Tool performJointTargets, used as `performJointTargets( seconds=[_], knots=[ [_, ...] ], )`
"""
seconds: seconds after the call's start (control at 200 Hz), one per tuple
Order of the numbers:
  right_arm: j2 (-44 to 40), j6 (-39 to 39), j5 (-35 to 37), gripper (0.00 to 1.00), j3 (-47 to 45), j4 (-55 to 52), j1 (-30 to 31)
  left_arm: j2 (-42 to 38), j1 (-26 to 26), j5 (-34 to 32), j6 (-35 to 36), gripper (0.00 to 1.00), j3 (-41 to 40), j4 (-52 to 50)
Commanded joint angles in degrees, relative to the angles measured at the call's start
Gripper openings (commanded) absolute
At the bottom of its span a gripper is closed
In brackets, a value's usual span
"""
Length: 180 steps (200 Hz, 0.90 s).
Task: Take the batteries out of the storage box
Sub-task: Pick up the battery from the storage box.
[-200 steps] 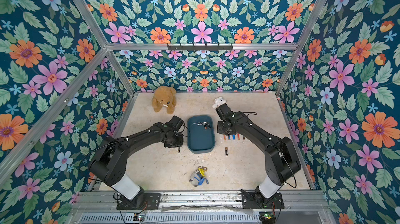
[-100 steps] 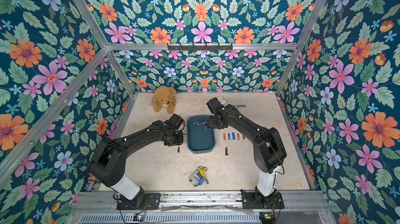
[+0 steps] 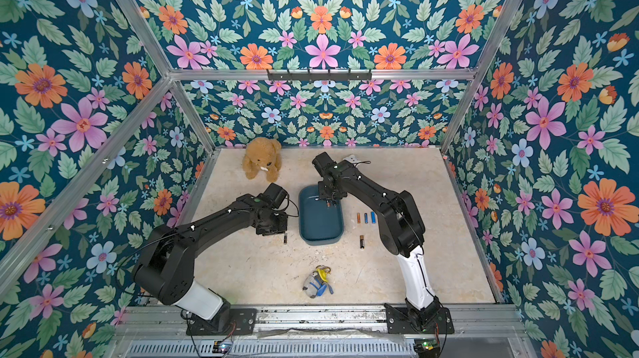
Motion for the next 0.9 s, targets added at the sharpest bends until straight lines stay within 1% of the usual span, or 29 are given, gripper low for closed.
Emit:
performJointTargets(
  seconds=[0.0,0.54,0.895],
  knots=[
    [1.94,-1.19,-0.23,0.30,1.52,-1.14,0.16,-0.33,0.13,0.08,0.38,0.38,-0.42,-0.29],
    [9.10,-2.80,-0.84,0.30,6.94,-2.51,0.14,-0.48,0.36,0.52,0.11,0.38,-1.86,0.27],
    [10.99,-2.96,-0.58,0.29,6.43,-1.88,0.17,-0.99,0.57,0.52,0.09,0.38,-2.29,0.18]
  ],
)
